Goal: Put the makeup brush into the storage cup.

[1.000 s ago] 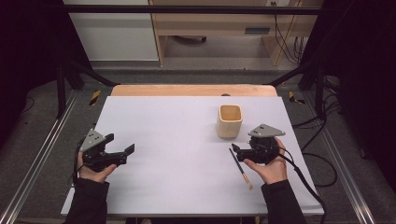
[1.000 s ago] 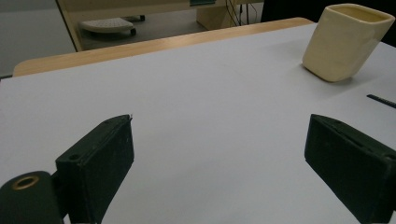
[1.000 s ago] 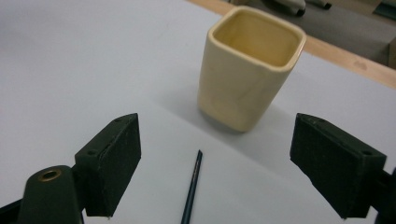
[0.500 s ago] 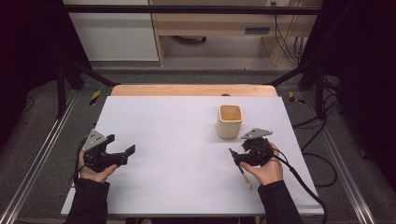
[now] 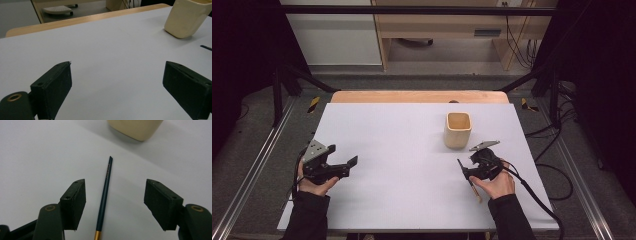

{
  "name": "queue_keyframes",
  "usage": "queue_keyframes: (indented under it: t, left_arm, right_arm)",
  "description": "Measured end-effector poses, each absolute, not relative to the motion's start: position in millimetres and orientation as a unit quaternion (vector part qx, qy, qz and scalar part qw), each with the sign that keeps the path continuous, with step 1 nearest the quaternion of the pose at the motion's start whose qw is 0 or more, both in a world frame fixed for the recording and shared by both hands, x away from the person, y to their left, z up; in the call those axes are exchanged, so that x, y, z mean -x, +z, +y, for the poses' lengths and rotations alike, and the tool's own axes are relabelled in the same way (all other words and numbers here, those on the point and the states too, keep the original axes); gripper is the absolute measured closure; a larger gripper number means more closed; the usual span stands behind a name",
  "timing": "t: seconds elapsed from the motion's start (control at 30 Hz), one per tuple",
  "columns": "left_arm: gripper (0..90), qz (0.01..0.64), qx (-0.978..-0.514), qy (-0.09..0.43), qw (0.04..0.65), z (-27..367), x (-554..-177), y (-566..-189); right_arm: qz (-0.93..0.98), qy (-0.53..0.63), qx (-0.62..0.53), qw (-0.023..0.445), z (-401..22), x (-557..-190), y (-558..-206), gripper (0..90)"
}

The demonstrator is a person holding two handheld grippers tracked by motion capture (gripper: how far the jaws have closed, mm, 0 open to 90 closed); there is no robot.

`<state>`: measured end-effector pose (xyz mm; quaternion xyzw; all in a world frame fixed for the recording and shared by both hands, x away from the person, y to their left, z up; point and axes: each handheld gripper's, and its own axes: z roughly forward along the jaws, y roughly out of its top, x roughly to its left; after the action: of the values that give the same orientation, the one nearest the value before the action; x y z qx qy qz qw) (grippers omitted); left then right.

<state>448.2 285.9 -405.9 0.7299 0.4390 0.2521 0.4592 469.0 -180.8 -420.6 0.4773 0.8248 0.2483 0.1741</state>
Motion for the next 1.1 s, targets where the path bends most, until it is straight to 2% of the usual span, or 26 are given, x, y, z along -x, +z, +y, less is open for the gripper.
queue_keyframes:
  t: [0.5, 0.83, 1.1]
  left_arm:
    - [8.2, 0.439, -0.731, 0.251, 0.458, 286, -448, -406]
    - [8.3, 0.44, -0.732, 0.251, 0.457, 286, -448, -406]
    - [8.3, 0.44, -0.732, 0.25, 0.456, 285, -448, -407]
  right_arm:
    - [0.832, 0.218, -0.494, 0.124, -185, -470, -435, 43.4]
    - [0.84, 0.201, -0.493, 0.108, -182, -470, -439, 49.1]
    - [0.844, 0.183, -0.495, 0.091, -181, -469, -441, 57.9]
